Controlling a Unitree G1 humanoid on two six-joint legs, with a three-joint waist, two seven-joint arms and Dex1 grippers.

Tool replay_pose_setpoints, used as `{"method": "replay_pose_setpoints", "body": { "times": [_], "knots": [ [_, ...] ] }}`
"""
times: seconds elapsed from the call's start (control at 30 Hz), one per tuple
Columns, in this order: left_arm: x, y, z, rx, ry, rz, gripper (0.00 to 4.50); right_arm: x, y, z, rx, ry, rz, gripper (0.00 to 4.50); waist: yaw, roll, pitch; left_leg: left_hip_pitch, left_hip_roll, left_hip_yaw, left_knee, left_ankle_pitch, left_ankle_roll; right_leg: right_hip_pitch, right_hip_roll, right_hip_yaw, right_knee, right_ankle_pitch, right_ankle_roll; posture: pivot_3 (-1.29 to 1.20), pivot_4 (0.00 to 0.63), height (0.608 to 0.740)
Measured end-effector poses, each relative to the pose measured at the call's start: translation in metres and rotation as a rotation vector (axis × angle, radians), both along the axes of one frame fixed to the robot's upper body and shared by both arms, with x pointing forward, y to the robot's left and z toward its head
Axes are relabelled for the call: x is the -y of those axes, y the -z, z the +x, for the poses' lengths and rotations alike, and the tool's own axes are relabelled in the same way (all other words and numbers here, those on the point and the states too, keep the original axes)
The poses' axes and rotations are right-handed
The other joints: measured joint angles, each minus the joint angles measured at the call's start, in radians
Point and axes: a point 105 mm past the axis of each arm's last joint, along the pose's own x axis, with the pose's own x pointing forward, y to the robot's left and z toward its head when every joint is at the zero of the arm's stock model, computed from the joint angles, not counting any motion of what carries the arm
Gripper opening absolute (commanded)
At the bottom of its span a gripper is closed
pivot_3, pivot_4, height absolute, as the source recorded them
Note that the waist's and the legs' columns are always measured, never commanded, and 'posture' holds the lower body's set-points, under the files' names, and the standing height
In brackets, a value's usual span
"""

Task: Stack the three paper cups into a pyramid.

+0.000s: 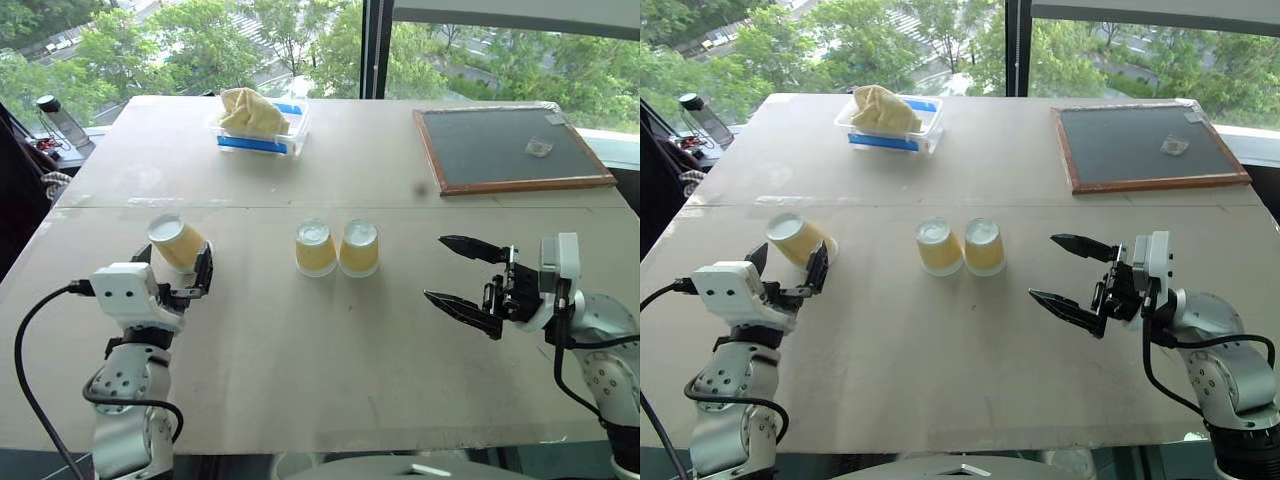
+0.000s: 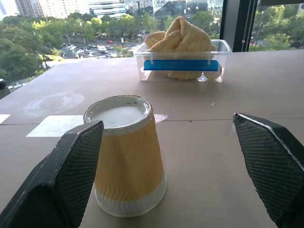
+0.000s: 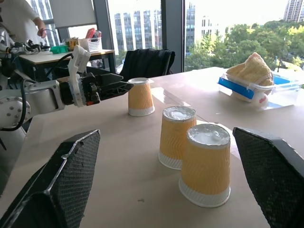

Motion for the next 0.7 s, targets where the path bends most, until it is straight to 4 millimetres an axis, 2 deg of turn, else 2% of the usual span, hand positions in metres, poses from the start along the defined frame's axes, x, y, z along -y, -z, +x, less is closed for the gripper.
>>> {"method": "replay_pose_setpoints", "body": {
  "times": [0.1, 0.23, 0.37, 0.7],
  "knots": [
    [-0.011, 0.005, 0.005, -0.018, -0.025, 0.016, 4.50, -0.002, -0.007, 0.000, 0.022, -0.008, 0.038, 4.44, 0.003, 0.000, 0.000, 0.000, 0.000, -0.001, 0.000, 0.000, 0.000, 0.000, 0.000, -0.001, 0.000, 0.000, 0.000, 0.00, 0.150, 0.740],
    [-0.025, 0.001, 0.018, -0.004, -0.059, 0.017, 4.50, -0.009, -0.021, -0.005, 0.070, -0.044, 0.074, 4.44, 0.008, 0.000, 0.000, 0.000, 0.000, -0.001, 0.000, 0.000, 0.000, 0.000, -0.001, -0.001, 0.000, 0.000, 0.000, 0.00, 0.150, 0.740],
    [-0.030, 0.005, 0.022, -0.015, -0.067, 0.024, 4.50, -0.009, -0.022, -0.006, 0.062, -0.048, 0.091, 4.44, 0.006, 0.000, 0.000, -0.001, 0.000, -0.001, 0.000, 0.000, 0.000, 0.000, -0.002, -0.001, 0.000, 0.000, 0.000, 0.00, 0.150, 0.740],
    [-0.028, 0.001, 0.038, -0.014, -0.012, 0.064, 4.50, -0.014, -0.028, -0.002, 0.074, -0.047, 0.096, 4.44, 0.007, 0.000, 0.000, -0.001, 0.001, -0.001, 0.000, 0.000, 0.000, 0.000, -0.002, -0.001, 0.000, 0.000, 0.000, 0.00, 0.150, 0.740]
  ]
}}
